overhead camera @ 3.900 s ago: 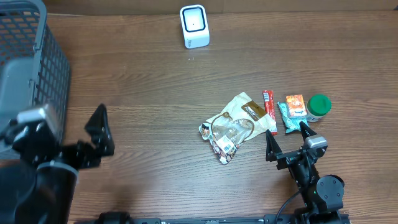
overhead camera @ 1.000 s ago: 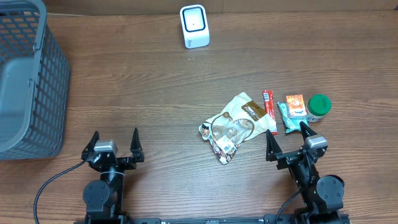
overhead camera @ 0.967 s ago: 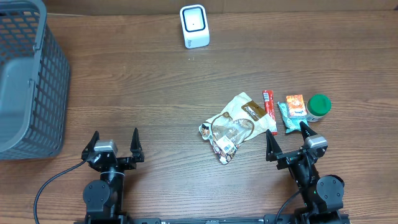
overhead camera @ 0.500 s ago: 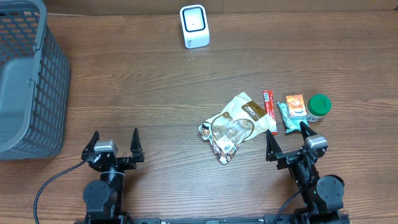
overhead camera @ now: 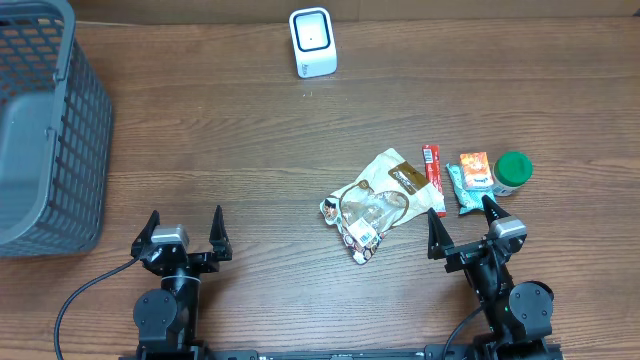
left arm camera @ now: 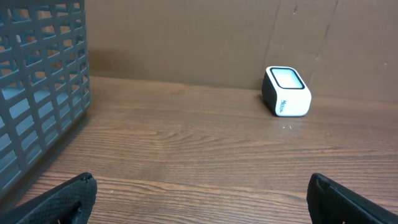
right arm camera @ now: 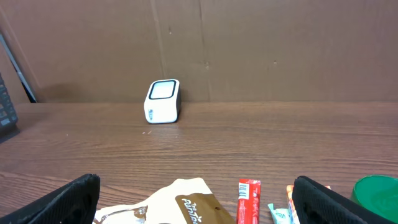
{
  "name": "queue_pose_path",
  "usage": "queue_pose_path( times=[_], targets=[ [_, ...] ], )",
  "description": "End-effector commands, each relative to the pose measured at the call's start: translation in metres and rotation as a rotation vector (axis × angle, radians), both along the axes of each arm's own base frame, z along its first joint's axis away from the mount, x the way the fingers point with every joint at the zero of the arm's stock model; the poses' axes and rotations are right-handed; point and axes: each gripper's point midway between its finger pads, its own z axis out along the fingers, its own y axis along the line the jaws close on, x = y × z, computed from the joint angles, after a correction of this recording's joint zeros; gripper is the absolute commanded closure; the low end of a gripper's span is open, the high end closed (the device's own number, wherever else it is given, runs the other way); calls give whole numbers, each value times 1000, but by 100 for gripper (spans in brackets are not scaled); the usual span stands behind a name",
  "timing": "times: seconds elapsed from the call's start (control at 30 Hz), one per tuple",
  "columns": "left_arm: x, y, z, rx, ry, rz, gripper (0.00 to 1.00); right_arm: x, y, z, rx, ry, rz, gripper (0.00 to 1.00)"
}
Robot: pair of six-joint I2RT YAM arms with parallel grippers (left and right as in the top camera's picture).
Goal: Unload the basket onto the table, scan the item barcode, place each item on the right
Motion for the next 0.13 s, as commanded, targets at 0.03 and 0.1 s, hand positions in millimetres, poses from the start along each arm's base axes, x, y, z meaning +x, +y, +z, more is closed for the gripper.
queue_pose_path(
  times=[0.03,0.1],
  targets=[
    [0,-1,1,19,-9,-3,0,1,-2,-1,4,-4,-13,0],
    [0,-1,1,19,-9,-3,0,1,-2,-1,5,-4,-13,0]
  ],
)
